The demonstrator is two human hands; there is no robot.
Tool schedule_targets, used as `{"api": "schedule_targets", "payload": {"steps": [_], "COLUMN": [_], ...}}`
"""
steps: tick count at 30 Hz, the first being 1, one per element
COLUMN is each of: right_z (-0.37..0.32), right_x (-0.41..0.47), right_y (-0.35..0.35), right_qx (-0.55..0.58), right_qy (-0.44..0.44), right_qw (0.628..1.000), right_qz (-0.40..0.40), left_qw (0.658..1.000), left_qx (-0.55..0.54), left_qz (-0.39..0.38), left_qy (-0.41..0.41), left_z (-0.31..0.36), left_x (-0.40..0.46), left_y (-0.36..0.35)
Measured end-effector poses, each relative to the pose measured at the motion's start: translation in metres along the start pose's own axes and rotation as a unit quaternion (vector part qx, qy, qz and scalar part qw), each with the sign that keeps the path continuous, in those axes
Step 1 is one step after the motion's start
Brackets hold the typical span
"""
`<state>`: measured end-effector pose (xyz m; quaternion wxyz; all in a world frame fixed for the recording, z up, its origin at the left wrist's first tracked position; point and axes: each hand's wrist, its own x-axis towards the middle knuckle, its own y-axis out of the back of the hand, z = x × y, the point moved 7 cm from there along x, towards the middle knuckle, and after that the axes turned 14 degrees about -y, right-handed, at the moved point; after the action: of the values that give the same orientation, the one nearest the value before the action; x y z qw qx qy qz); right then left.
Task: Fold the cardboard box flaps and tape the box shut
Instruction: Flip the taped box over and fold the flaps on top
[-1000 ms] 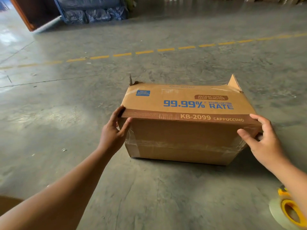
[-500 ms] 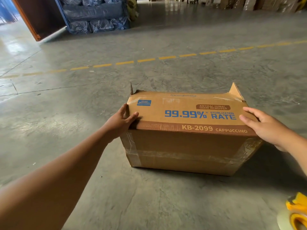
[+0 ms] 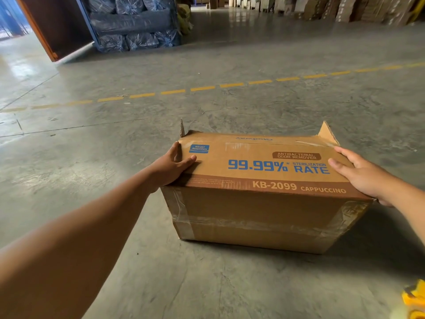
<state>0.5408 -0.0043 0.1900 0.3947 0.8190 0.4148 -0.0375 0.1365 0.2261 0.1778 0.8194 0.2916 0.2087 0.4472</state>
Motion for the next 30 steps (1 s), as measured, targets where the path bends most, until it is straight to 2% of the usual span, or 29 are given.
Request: {"api": "schedule_targets", "payload": {"steps": [4,12,17,23,27,30], "right_z": [-0.004,-0.016,0.008,0.044,0.062,0.083], "right_x": [-0.010,-0.043,-0.049,-0.046,-0.044,-0.036], "right_y": [0.000,0.006,-0.017,-0.064,-0.080,-0.091], "right_qx": [-0.001,0.027,0.071,0.066,0.051,0.031], "right_qy": [0.029,0.147,0.124,0.124,0.121,0.086], "right_qw": [0.999,0.983,0.984,0.986,0.985,0.990], "right_qz": [0.024,0.102,0.108,0.089,0.112,0.105], "left_qw": [0.999,0.986,0.977,0.976,0.976,0.974], "left_qx": [0.016,0.016,-0.002,0.005,-0.008,-0.009], "left_qz": [0.018,0.121,0.170,0.175,0.189,0.206], "left_qy": [-0.022,-0.116,-0.128,-0.127,-0.108,-0.091], "left_z": [-0.002,0.007,-0.010,-0.051,-0.076,-0.087], "left_x": [-0.009,-0.054,-0.080,-0.100,-0.116,-0.124], "left_y": [0.003,0.016,0.008,-0.017,-0.039,-0.055]}}
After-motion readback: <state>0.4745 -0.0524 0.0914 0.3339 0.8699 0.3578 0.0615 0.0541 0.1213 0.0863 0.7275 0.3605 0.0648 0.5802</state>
